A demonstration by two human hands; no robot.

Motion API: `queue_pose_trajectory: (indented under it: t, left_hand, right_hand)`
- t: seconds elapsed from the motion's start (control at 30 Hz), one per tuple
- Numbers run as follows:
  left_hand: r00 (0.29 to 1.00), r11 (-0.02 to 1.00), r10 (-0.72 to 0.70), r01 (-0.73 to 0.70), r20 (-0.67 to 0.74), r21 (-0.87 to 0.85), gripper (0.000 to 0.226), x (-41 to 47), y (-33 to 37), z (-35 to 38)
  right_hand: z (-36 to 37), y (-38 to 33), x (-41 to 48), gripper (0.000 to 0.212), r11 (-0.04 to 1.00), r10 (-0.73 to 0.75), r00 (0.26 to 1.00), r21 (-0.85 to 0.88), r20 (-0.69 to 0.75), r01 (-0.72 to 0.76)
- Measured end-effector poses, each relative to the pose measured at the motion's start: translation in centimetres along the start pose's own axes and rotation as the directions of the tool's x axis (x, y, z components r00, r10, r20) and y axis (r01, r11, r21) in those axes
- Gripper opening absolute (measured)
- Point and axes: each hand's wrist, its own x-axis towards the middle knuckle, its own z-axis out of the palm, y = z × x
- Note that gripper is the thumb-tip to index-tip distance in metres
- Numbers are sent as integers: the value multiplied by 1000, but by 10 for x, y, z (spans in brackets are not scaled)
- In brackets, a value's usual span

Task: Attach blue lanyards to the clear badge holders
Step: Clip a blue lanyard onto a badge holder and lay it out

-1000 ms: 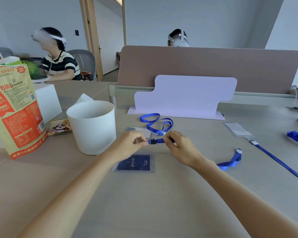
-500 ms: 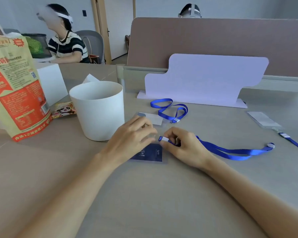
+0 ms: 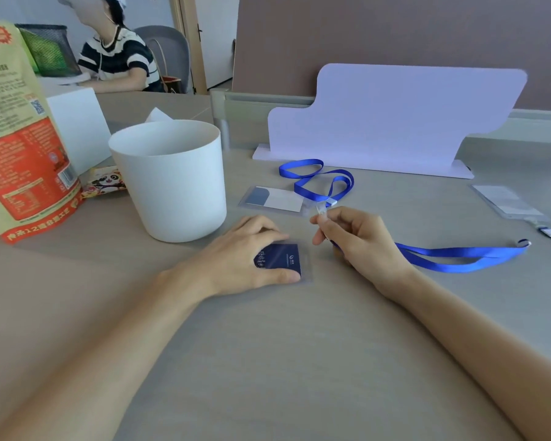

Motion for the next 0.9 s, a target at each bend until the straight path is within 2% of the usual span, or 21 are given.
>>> queue_pose_trajectory:
  t: [0.1,0.33,0.53,0.73,0.9]
  left_hand:
    - [999,997,-50,50,0,-52,73,2,2,1]
    - [983,972,-177,184,57,-146,67,5,7,-5]
    - [967,921,-252,248,27,-301,52,1,5,-11]
    - [958,950,-217,163,-185,-265,33,-1,3,-7]
    - [931,970,-122,39,-343,-238,30,-3,8,-9]
  right_hand:
    - [1,1,1,22,999,-14,1000,-42,-11,13]
    - [1,-1,0,30,998,7,998,57,70,-11]
    - [1,-6,-3,21,1000,8,996,4,89,-8]
    - [2,-3,-3,18,999,20,994,-53,110,-14]
    - [1,3,0,20,995,53,999,-81,-7,-53]
